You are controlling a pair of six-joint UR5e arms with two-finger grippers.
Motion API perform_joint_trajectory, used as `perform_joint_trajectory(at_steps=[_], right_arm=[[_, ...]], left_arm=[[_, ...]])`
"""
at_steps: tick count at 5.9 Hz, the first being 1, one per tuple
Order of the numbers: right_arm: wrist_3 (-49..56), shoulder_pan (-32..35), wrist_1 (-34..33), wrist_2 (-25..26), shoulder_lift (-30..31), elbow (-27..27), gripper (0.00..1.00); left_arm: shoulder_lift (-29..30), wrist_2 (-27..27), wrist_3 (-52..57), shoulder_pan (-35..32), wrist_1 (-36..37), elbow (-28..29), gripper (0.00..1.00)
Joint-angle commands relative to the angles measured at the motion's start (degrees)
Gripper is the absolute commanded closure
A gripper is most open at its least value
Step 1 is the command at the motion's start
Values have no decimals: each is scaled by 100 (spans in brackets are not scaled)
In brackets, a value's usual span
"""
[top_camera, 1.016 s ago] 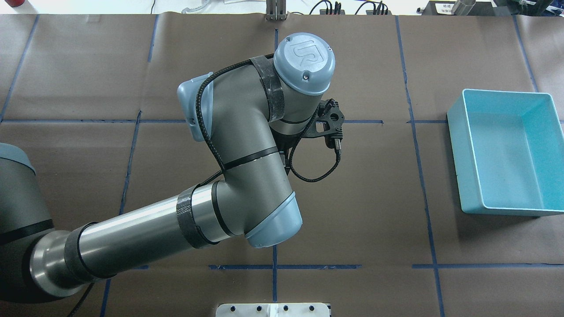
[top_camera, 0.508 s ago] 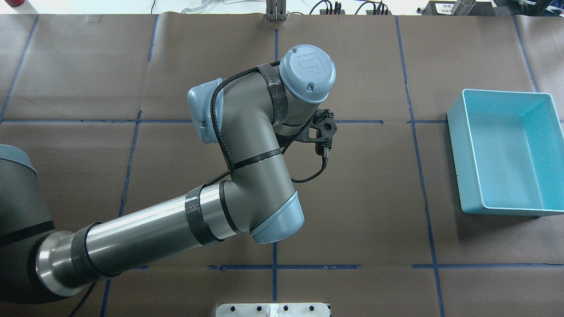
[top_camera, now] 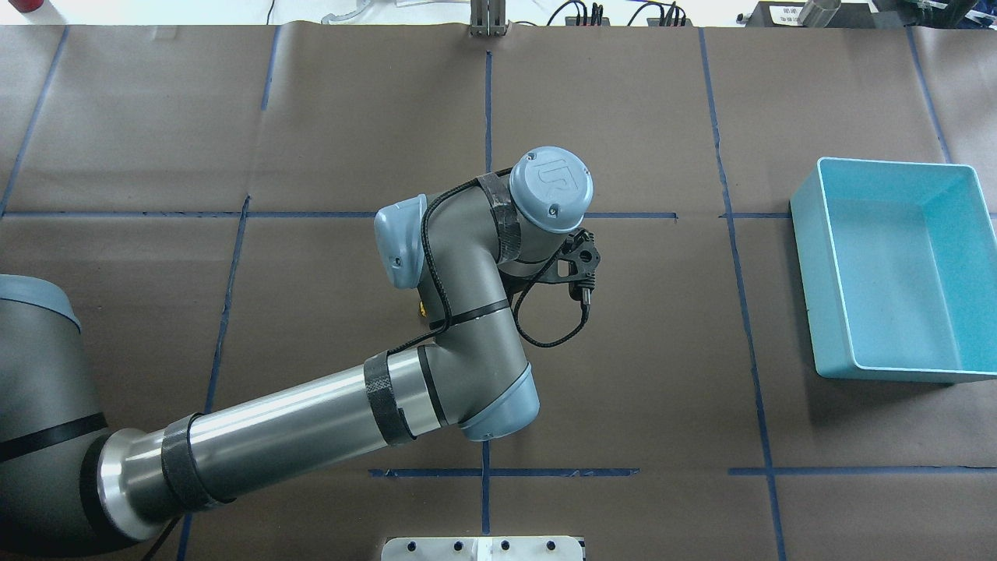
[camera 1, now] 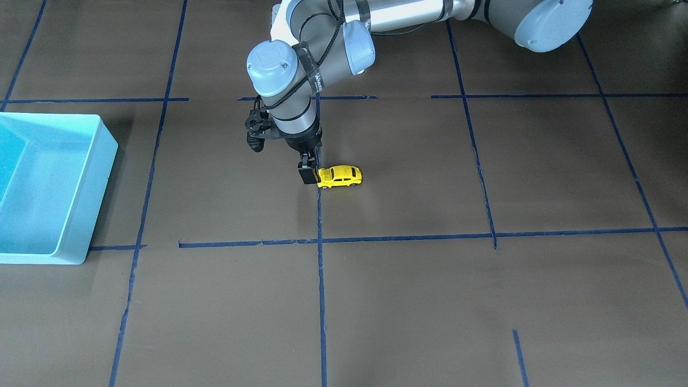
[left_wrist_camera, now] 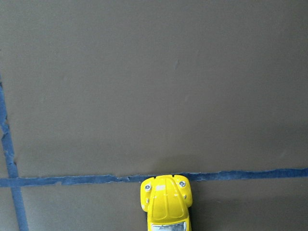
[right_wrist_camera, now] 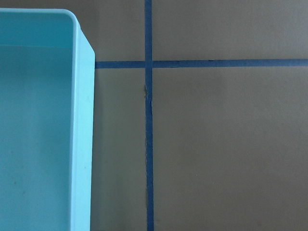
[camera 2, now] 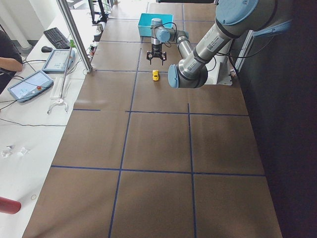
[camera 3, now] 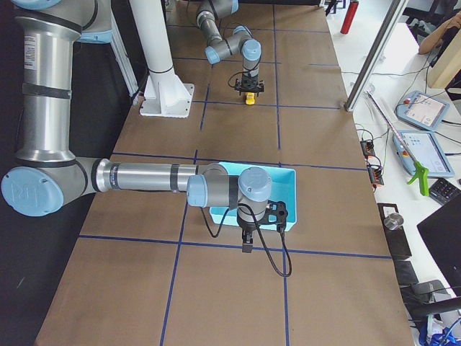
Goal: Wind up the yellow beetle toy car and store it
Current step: 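Lower the left gripper onto the car and close on it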
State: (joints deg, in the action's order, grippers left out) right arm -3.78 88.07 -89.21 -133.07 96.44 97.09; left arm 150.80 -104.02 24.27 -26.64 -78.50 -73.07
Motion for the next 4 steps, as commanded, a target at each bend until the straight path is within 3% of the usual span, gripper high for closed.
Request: perform_joint_trajectory(at_steps=[1,4], right_arm=[[0,0,0,0,-2,3,0],[0,0,0,0,-2,11,0]], left_arm=[[-60,39,-2,54,-166,275,0],[-60,251,7,98,-184,364,0]])
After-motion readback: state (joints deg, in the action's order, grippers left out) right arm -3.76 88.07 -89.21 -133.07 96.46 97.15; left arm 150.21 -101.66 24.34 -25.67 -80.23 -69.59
